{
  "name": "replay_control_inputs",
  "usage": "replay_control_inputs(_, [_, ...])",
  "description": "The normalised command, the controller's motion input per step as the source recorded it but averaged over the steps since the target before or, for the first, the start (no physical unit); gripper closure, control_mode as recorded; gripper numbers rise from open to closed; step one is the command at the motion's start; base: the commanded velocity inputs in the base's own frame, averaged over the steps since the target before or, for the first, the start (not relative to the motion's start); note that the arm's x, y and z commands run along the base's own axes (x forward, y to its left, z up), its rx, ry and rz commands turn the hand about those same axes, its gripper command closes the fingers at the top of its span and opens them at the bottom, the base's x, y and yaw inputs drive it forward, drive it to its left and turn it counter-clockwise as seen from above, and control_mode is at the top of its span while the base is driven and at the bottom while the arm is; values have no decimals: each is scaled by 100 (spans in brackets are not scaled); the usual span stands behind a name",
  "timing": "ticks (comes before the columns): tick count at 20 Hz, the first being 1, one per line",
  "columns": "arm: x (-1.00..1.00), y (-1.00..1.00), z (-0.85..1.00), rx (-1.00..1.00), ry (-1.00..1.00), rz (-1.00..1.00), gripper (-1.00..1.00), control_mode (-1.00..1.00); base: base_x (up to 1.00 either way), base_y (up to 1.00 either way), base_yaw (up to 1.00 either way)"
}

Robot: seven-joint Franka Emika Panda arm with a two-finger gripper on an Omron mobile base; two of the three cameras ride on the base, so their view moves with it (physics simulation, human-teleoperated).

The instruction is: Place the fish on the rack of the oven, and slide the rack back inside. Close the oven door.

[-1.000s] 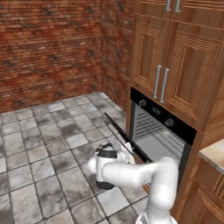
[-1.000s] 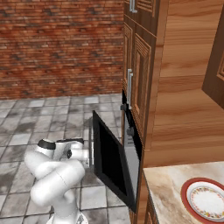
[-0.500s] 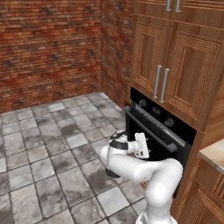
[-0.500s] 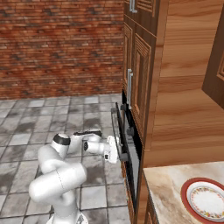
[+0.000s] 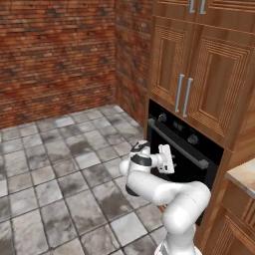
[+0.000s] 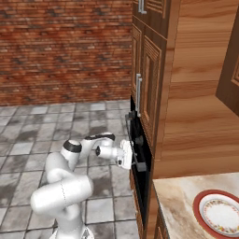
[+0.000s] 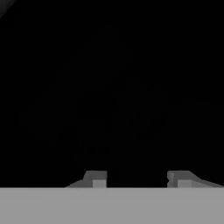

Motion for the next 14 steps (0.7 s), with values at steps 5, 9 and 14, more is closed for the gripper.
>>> replay_control_inputs(5, [29, -98, -22, 4, -1, 0, -100, -100, 0, 0, 0])
replay_control_inputs(9, [0, -48, -7, 6, -1, 3, -100, -100, 0, 0, 0])
replay_control_inputs(14, [0, -15, 0, 0, 0, 0, -100, -100, 0, 0, 0])
